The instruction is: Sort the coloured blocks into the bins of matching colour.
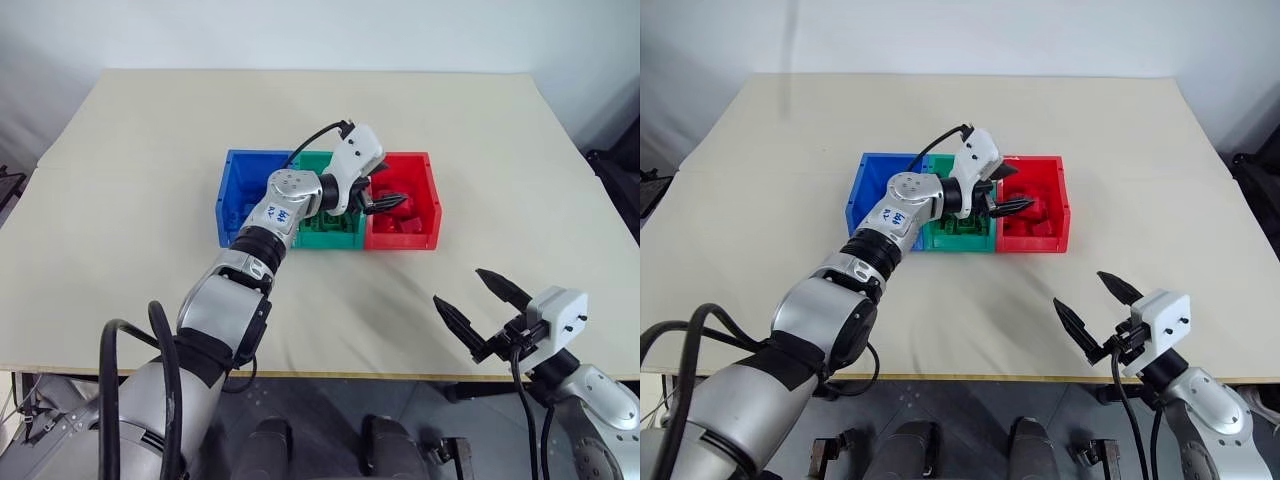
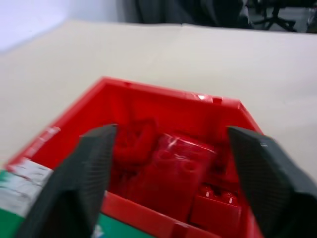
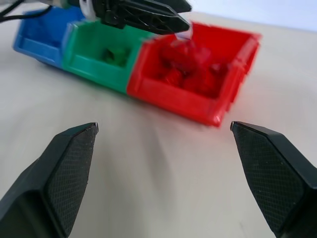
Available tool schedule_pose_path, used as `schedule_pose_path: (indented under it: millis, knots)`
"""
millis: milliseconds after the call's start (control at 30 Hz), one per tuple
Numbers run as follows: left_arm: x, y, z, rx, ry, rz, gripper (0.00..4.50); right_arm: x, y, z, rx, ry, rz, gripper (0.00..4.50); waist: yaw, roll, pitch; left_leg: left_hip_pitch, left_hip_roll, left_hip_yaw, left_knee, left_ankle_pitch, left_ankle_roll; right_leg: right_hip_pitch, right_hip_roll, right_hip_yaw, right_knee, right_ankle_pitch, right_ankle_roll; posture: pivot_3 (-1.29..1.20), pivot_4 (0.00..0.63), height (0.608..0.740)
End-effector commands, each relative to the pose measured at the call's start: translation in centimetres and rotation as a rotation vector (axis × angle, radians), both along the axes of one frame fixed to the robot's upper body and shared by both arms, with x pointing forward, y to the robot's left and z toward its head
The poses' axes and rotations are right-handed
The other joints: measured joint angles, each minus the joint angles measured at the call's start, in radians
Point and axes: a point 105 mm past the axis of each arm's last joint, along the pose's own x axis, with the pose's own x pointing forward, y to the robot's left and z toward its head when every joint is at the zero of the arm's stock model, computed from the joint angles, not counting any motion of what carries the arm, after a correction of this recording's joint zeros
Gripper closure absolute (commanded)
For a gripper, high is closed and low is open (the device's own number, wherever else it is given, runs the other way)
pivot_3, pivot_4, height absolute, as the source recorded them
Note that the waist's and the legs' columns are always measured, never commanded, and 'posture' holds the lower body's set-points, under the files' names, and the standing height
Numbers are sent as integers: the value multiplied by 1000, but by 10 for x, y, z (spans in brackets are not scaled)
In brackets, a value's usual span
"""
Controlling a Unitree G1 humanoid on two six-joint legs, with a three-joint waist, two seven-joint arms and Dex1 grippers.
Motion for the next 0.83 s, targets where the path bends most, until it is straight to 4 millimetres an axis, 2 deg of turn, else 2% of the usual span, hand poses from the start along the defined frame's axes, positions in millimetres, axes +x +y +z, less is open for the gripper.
schedule_pose_path:
  millis: [33,100,167,233,300,467,567,633,700,833]
  knots:
    - [-8,23,27,-58,-136,-50,48,5,8,4,-18,3,104,0,-4,0,0,0,0,0,0,0,0,0,0,0,0,0,0,0,150,740]
    - [-16,44,27,-55,-169,-68,48,7,13,4,-42,16,182,0,-10,0,0,1,1,0,-1,0,0,0,0,0,0,0,0,0,150,740]
    - [-31,85,20,-27,-216,-55,48,6,20,-3,-119,52,314,0,-28,2,-1,1,1,0,-1,0,0,0,0,0,1,0,0,0,150,740]
    - [-45,117,14,-7,-220,-8,48,5,22,-8,-169,75,399,0,-32,2,-1,2,1,1,-1,0,0,0,0,1,1,0,0,0,150,740]
    - [-71,168,3,53,-238,69,48,10,22,-9,-202,88,475,0,-37,2,0,2,2,0,-1,0,0,0,0,0,1,0,-1,0,150,740]
    - [-127,241,-18,142,-142,246,48,23,21,-8,-251,88,584,0,-41,1,0,1,2,-1,0,0,0,1,0,-1,0,0,-1,0,150,740]
    - [-142,255,-24,158,-112,299,48,28,21,-7,-256,83,611,0,-16,1,0,2,2,-2,1,-1,1,2,-1,-1,0,0,-1,0,150,740]
    - [-154,272,-37,144,-62,384,48,34,25,-6,-264,76,638,0,-7,1,0,2,2,-3,2,-1,1,3,-1,-2,1,0,-2,0,150,740]
    - [-158,281,-47,176,-58,443,48,38,28,-6,-269,72,651,0,-8,1,0,2,2,-2,2,-1,1,3,-1,-1,0,1,-3,0,150,740]
    - [-152,274,-48,170,-103,456,48,43,28,-5,-268,63,648,0,1,1,0,2,2,-2,1,-1,1,2,0,-2,1,1,-3,0,150,740]
